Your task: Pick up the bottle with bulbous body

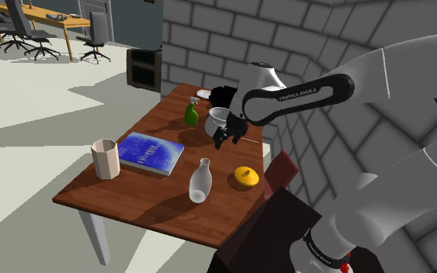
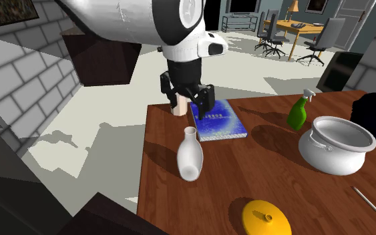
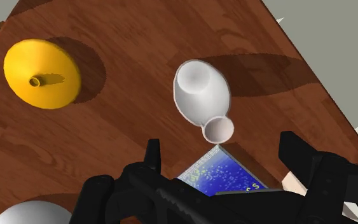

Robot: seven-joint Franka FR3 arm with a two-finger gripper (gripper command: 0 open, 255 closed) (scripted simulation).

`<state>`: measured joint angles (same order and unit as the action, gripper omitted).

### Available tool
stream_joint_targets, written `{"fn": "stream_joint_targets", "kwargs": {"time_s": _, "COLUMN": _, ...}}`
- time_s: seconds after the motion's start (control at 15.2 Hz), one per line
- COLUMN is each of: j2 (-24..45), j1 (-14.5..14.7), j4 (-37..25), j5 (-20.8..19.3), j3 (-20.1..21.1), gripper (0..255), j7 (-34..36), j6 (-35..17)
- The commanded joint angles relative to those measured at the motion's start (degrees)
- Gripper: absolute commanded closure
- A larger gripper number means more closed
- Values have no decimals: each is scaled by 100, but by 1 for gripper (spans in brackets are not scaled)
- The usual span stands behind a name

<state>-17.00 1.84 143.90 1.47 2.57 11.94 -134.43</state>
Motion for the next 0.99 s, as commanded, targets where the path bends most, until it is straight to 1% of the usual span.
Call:
{"fn": "stream_joint_targets", "kwargs": {"time_s": 0.0, "j2": 438, "j1": 9, "j4": -54, "j5": -48, "j3": 63, "gripper": 0, "j7": 85, "j6": -357}}
{"fn": "stream_joint_targets", "kwargs": {"time_s": 0.26, "j2": 1328, "j1": 22, "j4": -251, "j5": -212, "j3": 161, "gripper": 0, "j7": 286, "j6": -974}}
{"fn": "stream_joint_targets", "kwargs": {"time_s": 0.53, "j2": 2250, "j1": 61, "j4": -569, "j5": -470, "j3": 202, "gripper": 0, "j7": 548, "j6": -1495}}
{"fn": "stream_joint_targets", "kwargs": {"time_s": 0.59, "j2": 2269, "j1": 67, "j4": -577, "j5": -475, "j3": 198, "gripper": 0, "j7": 553, "j6": -1504}}
{"fn": "stream_joint_targets", "kwargs": {"time_s": 0.92, "j2": 2614, "j1": 80, "j4": -538, "j5": -564, "j3": 171, "gripper": 0, "j7": 624, "j6": -1886}}
